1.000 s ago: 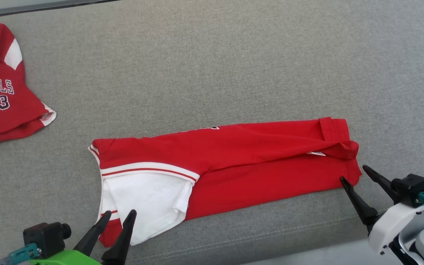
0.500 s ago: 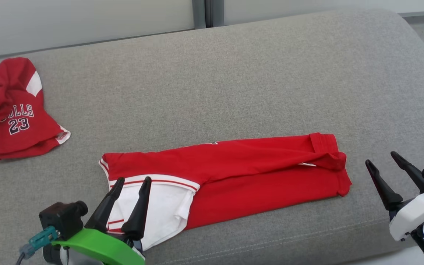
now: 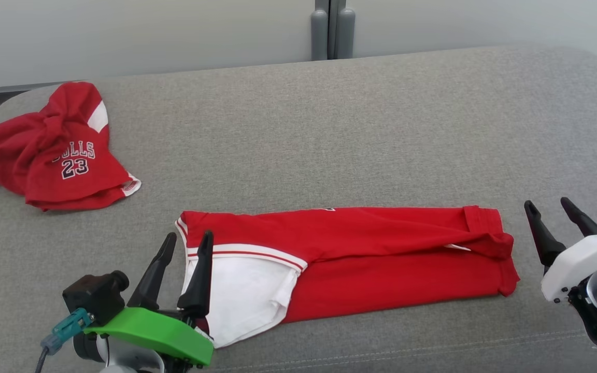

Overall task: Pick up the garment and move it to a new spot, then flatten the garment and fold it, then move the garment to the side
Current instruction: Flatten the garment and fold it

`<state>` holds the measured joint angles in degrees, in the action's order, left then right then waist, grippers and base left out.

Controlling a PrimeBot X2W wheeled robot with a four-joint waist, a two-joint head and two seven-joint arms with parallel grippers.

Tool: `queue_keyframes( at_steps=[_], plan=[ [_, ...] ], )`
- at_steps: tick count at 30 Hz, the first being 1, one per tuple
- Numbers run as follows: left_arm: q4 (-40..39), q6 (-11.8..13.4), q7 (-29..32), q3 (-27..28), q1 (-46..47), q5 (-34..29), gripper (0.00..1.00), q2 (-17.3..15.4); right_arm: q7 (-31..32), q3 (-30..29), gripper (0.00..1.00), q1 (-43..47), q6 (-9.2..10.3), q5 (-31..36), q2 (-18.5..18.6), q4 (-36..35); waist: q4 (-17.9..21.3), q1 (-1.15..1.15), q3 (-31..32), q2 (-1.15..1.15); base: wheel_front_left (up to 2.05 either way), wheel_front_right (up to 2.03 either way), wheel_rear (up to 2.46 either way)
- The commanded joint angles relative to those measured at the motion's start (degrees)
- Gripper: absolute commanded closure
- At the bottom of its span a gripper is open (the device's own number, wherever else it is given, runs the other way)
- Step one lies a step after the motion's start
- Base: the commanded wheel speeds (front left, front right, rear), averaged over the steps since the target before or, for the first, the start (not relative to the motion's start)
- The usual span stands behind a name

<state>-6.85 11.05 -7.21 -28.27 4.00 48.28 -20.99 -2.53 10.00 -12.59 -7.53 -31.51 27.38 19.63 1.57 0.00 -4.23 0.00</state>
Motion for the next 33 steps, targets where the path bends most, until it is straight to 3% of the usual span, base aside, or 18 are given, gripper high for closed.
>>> queue_keyframes(
  at_steps=[1, 5, 12, 18, 33],
  plan=[
    [0.3, -0.4, -0.4, 0.0, 0.3, 0.2, 0.0, 0.0, 0.6, -0.4, 0.0, -0.9, 0.08, 0.5, -0.7, 0.9, -1.3, 0.0, 0.2, 0.0, 0.0, 0.0, 0.0],
    [0.6, -0.4, -0.5, -0.3, -0.1, 0.3, 0.0, 0.2, 2.4, -1.7, 0.0, -3.1, 0.08, 1.2, -3.9, 5.3, -3.1, 0.0, 0.1, 0.0, 0.0, 0.0, 0.0],
    [0.2, -0.2, -0.9, -0.3, 0.2, -0.1, 0.0, 0.1, 3.3, -1.9, 0.0, -4.7, 0.08, 2.6, -5.9, 13.0, -6.0, 0.0, -0.4, 0.0, 0.0, 0.0, 0.0],
    [-0.3, 0.2, -1.0, -0.1, 0.2, -0.3, 0.0, -0.3, 3.6, -1.2, 0.0, -5.5, 0.09, 2.5, -6.1, 18.5, -7.0, 0.0, -1.0, 0.0, 0.0, 0.0, 0.0],
    [-0.3, 0.3, -1.1, -0.2, 0.6, 0.2, 0.0, -0.3, 4.6, 3.8, 0.0, -6.3, 0.08, -0.4, -7.0, 24.7, -6.8, 0.0, -1.9, 0.0, 0.0, 0.0, 0.0]
  ],
)
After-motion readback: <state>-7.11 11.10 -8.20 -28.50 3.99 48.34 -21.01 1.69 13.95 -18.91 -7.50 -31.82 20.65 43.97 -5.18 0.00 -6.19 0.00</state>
